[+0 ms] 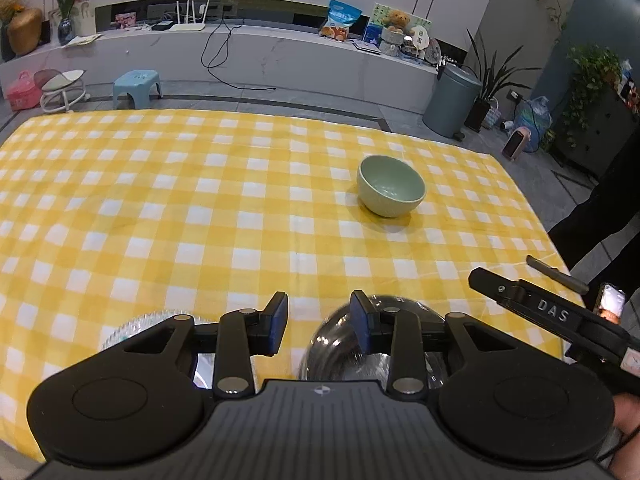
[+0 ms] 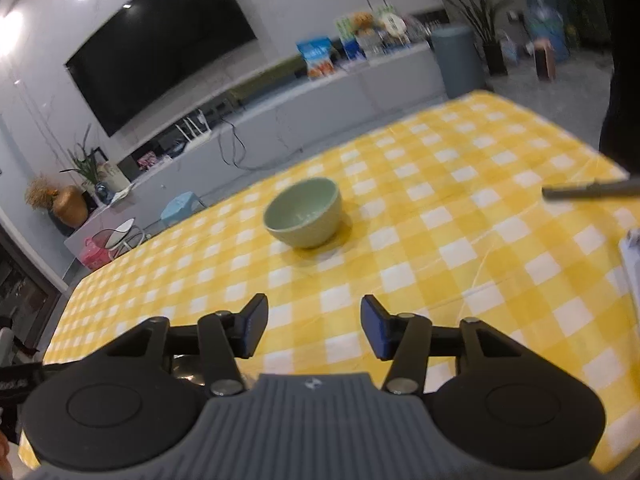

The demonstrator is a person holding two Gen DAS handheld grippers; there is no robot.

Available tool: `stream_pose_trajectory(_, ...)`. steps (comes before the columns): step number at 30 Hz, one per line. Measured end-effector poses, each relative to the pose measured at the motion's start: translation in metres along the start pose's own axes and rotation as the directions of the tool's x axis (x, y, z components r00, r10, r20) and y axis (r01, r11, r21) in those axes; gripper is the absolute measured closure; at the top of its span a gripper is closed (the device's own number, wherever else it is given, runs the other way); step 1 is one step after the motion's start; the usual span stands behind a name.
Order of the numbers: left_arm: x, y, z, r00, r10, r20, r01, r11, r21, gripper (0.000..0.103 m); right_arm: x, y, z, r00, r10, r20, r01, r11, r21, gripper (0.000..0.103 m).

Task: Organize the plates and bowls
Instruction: 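Move the open left gripper to the rim of the pale green bowl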

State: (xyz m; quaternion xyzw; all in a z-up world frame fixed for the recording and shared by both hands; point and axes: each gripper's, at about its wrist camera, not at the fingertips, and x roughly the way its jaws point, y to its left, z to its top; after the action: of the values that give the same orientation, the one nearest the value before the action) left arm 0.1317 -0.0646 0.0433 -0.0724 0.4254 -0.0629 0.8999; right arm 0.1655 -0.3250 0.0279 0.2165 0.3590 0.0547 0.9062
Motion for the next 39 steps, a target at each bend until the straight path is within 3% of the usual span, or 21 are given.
stream_pose_trajectory(3, 0.013, 0.0, 0.011, 1.0, 0.003, -0.01, -0.003, 1.0, 0.011, 0.061, 0.018, 0.0, 0.009, 0.999, -0.01, -0.036, 0.01, 1.0, -0.003, 0.05)
stream_pose_trajectory(10, 0.038, -0.002, 0.043, 0.997, -0.077, -0.032, 0.077, 0.997, 0.013, 0.051, 0.047, -0.008, 0.022, 1.0, 0.016, 0.004, -0.016, 1.0, 0.024, 0.049)
stream_pose_trajectory(16, 0.071, -0.004, 0.063, 0.98, -0.191, -0.06, 0.191, 0.982, -0.007, 0.05, 0.063, -0.021, 0.034, 0.999, 0.016, 0.03, -0.018, 0.996, 0.085, 0.045)
stream_pose_trajectory(27, 0.114, -0.008, 0.098, 0.979, -0.189, -0.082, 0.182, 0.98, -0.079, 0.05, 0.089, -0.04, 0.045, 0.999, 0.027, 0.02, -0.03, 0.987, 0.158, 0.046)
stream_pose_trajectory(39, 0.149, -0.013, 0.104, 0.979, -0.162, -0.121, 0.148, 0.982, -0.118, 0.05, 0.106, -0.049, 0.049, 1.0, 0.015, 0.014, -0.017, 0.984, 0.178, 0.046)
